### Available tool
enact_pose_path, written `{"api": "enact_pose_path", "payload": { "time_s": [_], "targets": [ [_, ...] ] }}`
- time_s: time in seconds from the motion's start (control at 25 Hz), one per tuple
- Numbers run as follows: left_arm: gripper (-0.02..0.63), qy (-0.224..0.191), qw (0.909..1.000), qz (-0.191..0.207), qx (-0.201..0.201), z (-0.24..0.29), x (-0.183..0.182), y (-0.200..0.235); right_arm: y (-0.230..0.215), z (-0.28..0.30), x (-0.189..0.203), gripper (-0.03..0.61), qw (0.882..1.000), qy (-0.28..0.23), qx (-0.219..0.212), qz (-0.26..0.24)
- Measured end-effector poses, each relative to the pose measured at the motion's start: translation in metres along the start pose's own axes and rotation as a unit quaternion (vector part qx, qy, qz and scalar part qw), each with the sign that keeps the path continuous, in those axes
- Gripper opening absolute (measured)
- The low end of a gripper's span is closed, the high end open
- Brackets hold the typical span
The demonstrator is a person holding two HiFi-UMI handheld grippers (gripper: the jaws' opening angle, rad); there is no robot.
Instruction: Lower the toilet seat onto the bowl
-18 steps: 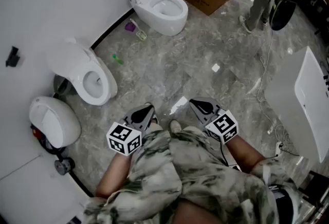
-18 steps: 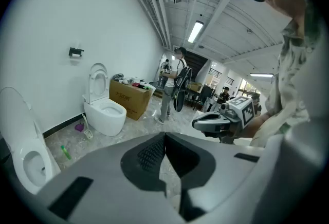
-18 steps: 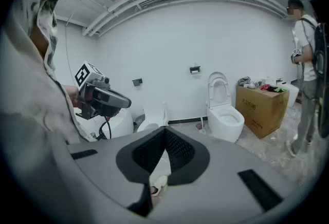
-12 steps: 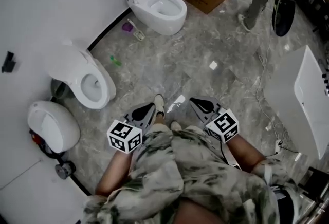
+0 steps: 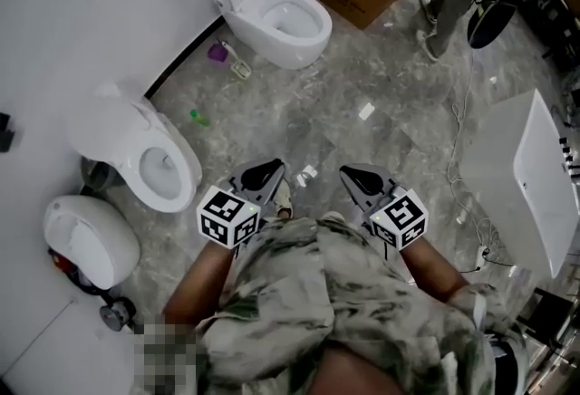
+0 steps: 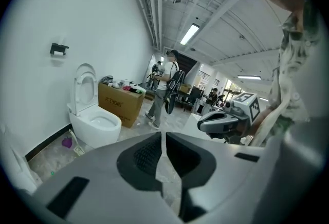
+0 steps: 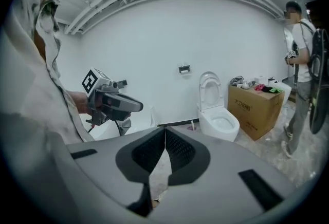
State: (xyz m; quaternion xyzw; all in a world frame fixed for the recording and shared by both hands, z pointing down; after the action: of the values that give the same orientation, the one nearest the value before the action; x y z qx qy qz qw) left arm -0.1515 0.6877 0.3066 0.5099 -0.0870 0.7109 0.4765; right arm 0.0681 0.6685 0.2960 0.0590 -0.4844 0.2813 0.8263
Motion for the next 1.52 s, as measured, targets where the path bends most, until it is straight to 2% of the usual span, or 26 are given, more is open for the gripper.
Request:
{"api": "enact_pose_path", "payload": {
  "time_s": [0.2, 0.32, 0.52, 0.76, 1.12, 1.32, 1.52],
  "targets": [
    [0.036, -0.005, 0.9999, 0.009, -0.002, 0.011, -0.024, 0.065, -0.015, 0.043, -0.028, 0.032, 1.0, 0.007, 0.012, 0.009],
    [0.128, -0.006, 0.9999, 0.01, -0.011, 0.022, -0.035, 0.102, -0.028, 0.065, -0.04, 0.074, 1.0, 0.005, 0.023, 0.009],
    [0.158, -0.005, 0.9997, 0.01, -0.022, 0.051, -0.059, 0.131, -0.062, 0.074, -0.048, 0.077, 0.999, 0.005, 0.037, 0.024],
    [0.164, -0.008, 0.9991, 0.007, -0.04, 0.127, -0.113, 0.158, -0.163, 0.088, -0.062, 0.077, 0.999, -0.003, 0.026, 0.039],
    [0.164, -0.006, 0.9964, 0.001, -0.085, 0.258, -0.232, 0.182, -0.344, 0.105, -0.123, 0.077, 1.0, -0.005, -0.018, 0.011],
    [0.164, -0.004, 0.994, 0.001, -0.11, 0.309, -0.259, 0.186, -0.403, 0.104, -0.116, 0.077, 0.999, 0.0, -0.035, 0.006],
    [0.164, -0.002, 0.9912, 0.005, -0.132, 0.335, -0.285, 0.197, -0.44, 0.111, -0.117, 0.072, 0.999, 0.001, -0.045, 0.009]
  ]
}}
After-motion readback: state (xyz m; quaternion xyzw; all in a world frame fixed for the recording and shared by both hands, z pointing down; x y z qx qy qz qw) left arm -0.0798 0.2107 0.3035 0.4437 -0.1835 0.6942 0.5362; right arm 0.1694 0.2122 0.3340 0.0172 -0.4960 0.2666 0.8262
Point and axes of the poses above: the fingertips, and each gripper's own axes: z forward along the fingers, y to its left, x out of its underside, the point moved 7 cm from there along -z, backward along the fingers, and after that the axes turned 4 degrees about y, right-handed, at the moved point
